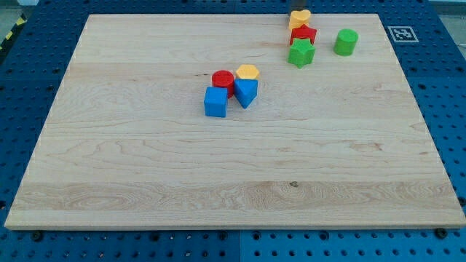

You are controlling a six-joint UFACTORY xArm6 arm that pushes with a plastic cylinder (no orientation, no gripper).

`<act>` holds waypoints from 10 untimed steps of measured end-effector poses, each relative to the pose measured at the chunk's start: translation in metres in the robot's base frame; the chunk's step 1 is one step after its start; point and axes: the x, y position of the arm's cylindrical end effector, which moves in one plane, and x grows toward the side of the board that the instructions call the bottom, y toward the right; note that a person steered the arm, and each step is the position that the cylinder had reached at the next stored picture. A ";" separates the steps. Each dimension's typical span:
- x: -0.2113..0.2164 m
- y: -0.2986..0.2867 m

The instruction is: Slide yellow heart to the top left

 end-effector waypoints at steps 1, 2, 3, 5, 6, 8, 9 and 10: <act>0.000 0.034; 0.000 0.041; 0.012 0.034; 0.033 0.003; 0.026 -0.024; 0.005 -0.026; 0.000 -0.027; 0.000 -0.029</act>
